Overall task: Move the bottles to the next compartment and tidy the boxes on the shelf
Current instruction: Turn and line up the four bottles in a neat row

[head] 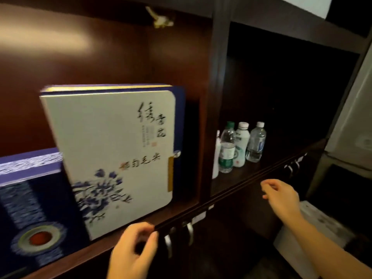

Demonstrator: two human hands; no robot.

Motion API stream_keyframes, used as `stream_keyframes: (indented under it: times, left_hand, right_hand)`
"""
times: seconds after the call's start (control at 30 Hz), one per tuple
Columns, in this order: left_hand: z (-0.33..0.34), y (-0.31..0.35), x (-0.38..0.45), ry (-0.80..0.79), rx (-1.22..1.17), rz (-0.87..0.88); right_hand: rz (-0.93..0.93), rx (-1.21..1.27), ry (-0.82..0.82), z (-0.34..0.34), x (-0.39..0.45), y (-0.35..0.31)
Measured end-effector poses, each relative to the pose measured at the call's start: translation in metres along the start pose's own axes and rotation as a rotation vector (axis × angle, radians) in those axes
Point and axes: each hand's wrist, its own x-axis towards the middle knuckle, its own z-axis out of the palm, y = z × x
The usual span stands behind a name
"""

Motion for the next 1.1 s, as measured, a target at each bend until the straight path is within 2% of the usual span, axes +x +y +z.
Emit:
stream_keyframes:
  times: [0.03, 0.07, 0.13, 0.23, 0.37, 0.47, 0.57, 0.6, 0.73, 0.83, 1.1]
  left_hand:
    - [0.022, 0.015, 0.006, -0.003, -0.027, 0.038]
    - [0.056, 0.031, 0.015, -0.106, -0.04, 0.017]
    - [0.124, 0.047, 0.043, -0.162, -0.084, 0.012]
    - [0.207, 0.081, 0.083, -0.25, -0.028, -0.034]
    - [0.272, 0.121, 0.16, 0.027, -0.015, -0.036]
    - [0.279, 0.14, 0.22, 0.278, 0.226, 0.038]
    - [0.271, 0.146, 0.26, 0.401, 0.367, -0.053]
    - [0.268, 0.143, 0.269, 0.397, 0.387, -0.095]
    - [0.263, 0.133, 0.281, 0.214, 0.335, -0.185]
    - [0.262, 0.131, 0.279, 0.24, 0.328, -0.201]
    - [0.258, 0.136, 0.273, 0.182, 0.369, -0.178]
  right_hand:
    - [0.006, 0.017, -0.011, -0.005, 0.02, 0.008]
    - [0.001, 0.034, -0.027, -0.008, 0.042, 0.015]
    - [-0.021, 0.079, -0.066, -0.01, 0.088, 0.025]
    - [-0.117, 0.138, -0.128, -0.007, 0.157, 0.028]
    - [-0.263, 0.144, -0.246, -0.001, 0.229, 0.005]
    - [-0.369, 0.168, -0.264, 0.009, 0.27, -0.025]
    - [-0.41, 0.219, -0.371, 0.026, 0.288, -0.057]
    - [-0.435, 0.21, -0.396, 0.033, 0.29, -0.067]
    - [-0.536, 0.147, -0.531, 0.06, 0.286, -0.098]
    - [-0.601, -0.016, -0.563, 0.076, 0.28, -0.11]
    - [-0.579, 0.002, -0.655, 0.076, 0.283, -0.109]
